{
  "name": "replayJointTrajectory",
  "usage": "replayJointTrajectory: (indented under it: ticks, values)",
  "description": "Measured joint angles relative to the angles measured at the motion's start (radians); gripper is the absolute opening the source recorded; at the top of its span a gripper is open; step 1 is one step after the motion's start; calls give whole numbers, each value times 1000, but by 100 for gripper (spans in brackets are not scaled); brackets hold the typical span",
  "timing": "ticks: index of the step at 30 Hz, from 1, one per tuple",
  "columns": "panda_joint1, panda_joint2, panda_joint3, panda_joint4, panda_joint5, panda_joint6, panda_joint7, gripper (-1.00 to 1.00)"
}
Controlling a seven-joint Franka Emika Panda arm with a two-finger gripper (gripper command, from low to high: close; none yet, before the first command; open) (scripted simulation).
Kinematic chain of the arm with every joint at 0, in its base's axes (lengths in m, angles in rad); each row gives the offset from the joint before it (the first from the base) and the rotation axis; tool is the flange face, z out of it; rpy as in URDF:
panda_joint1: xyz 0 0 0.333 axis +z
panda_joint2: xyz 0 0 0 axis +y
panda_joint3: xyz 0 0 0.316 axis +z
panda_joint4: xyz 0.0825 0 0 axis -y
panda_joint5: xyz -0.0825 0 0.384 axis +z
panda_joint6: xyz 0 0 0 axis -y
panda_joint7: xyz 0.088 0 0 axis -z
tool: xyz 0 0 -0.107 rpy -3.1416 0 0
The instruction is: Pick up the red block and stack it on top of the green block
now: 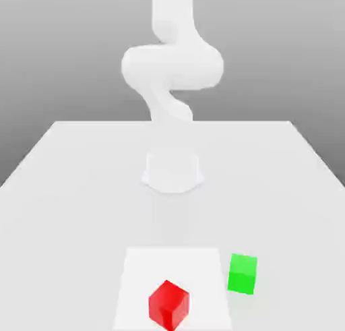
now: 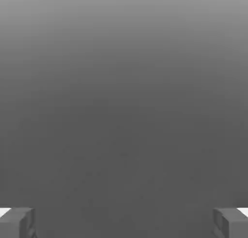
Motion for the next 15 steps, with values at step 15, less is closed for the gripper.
replayJointTrajectory:
  ticks: [15]
  values:
    - [204, 554, -192, -98, 165, 198, -625, 0]
